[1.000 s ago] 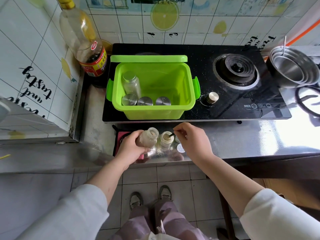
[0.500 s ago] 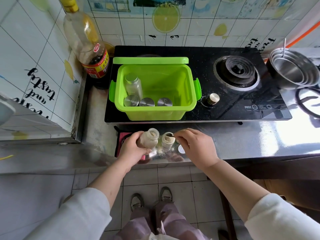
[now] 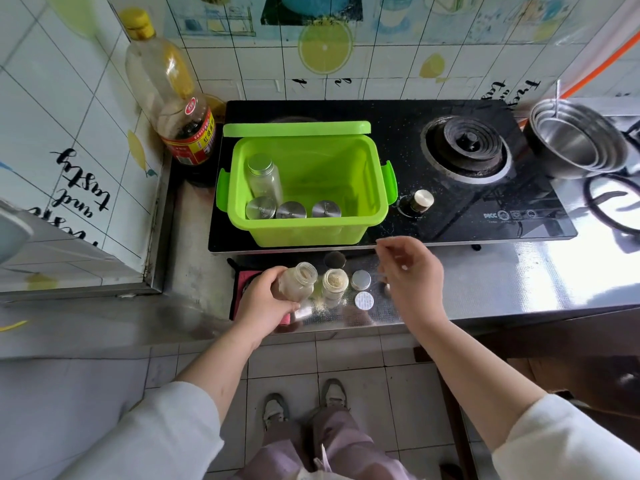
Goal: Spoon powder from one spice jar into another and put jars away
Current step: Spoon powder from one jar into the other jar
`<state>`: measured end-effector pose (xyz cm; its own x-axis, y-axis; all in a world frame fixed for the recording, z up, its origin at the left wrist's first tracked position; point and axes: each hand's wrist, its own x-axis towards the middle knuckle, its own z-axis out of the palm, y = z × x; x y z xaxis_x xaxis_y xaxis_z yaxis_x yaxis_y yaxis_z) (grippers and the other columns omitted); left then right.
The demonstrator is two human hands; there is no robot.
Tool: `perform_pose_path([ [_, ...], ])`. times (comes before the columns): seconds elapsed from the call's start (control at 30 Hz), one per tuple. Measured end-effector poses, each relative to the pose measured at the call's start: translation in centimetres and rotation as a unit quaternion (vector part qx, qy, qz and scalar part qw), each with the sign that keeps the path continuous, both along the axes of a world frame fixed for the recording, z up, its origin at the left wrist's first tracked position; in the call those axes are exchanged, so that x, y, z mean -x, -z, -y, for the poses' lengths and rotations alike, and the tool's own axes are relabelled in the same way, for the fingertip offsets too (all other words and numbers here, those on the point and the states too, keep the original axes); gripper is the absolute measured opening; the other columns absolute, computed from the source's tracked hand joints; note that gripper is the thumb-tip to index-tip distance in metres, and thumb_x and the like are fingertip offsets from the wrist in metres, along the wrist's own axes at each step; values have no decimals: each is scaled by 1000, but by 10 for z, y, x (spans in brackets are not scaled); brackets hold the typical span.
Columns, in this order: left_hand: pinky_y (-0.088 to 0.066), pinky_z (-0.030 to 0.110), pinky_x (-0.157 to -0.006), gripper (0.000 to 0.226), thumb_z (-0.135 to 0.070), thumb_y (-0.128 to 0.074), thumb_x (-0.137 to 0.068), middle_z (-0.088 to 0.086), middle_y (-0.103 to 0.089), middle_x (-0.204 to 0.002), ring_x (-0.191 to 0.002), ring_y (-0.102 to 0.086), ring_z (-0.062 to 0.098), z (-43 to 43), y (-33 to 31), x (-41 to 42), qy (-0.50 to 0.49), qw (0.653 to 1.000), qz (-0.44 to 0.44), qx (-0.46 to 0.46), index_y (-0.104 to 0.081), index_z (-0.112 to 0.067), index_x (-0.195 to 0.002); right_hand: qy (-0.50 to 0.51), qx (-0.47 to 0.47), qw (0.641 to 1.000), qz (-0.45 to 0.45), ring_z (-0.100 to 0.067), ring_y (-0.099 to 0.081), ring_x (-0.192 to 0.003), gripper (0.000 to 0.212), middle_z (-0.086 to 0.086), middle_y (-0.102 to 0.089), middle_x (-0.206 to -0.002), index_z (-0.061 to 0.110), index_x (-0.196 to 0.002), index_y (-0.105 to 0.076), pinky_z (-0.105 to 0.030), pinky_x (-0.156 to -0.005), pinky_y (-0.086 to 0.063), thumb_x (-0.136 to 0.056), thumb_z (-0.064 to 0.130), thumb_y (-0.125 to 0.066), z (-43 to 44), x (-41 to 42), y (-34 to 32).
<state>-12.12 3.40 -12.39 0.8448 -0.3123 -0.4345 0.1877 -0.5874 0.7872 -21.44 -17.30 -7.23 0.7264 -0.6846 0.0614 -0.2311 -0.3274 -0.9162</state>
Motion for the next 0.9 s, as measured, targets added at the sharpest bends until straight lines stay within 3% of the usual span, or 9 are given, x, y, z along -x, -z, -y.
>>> perform_pose_path([
  [0.1,-41,28,-91,69,-7,-83,-67,-10,-56,-118,-108,-52,12,1,0,-1,0,1000,4,-6,-54,-28,-127,22,-115,993,25,-13,-62,-59,6,-1,-69,-73,17,-90,-70,-33,-58,-53,-89,13,-66,1,-7,-9],
  [0.2,-40,27,-92,70,-5,-83,-67,-10,-56,-118,-109,-51,11,2,-2,0,2,1000,7,5,-55,-27,-127,4,-130,991,13,-11,-61,-57,4,-4,-68,-73,15,-91,-69,-35,-57,-54,-89,13,-66,-2,-10,-11],
  [0.4,-42,15,-80,65,-8,-84,-66,-13,-59,-118,-110,-54,9,1,-5,1,29,999,17,35,-57,-34,-119,-54,-50,997,-38,-15,-66,-66,8,3,-70,-73,21,-87,-68,-39,-65,-58,-87,13,-68,-19,-8,1],
  [0.57,-46,28,-91,64,-11,-85,-65,-14,-61,-116,-110,-56,11,-2,-5,3,40,998,41,32,-57,-38,-115,-87,47,994,-56,-10,-68,-74,6,10,-71,-80,23,-88,-69,-36,-69,-56,-86,17,-68,-25,-6,12],
  [0.63,-51,38,-91,62,-12,-86,-63,-18,-60,-112,-108,-58,12,-4,-5,3,41,998,32,34,-56,-43,-107,-98,45,992,-65,-8,-67,-72,4,11,-70,-77,21,-87,-69,-30,-67,-55,-86,17,-69,-27,-9,12],
  [0.73,-56,47,-82,63,-14,-87,-61,-20,-59,-108,-104,-60,16,-4,-7,5,47,998,13,37,-55,-47,-103,-104,-77,987,-92,-4,-64,-60,8,5,-71,-72,18,-82,-68,-20,-57,-49,-87,12,-68,-32,-15,10],
  [0.9,-58,45,-78,60,-15,-87,-63,-14,-59,-107,-99,-61,15,-2,-9,8,78,996,32,24,-52,-39,-105,-99,-263,956,-78,-10,-57,-49,7,-18,-71,-81,11,-82,-66,-24,-45,-41,-88,10,-67,-38,-21,7],
])
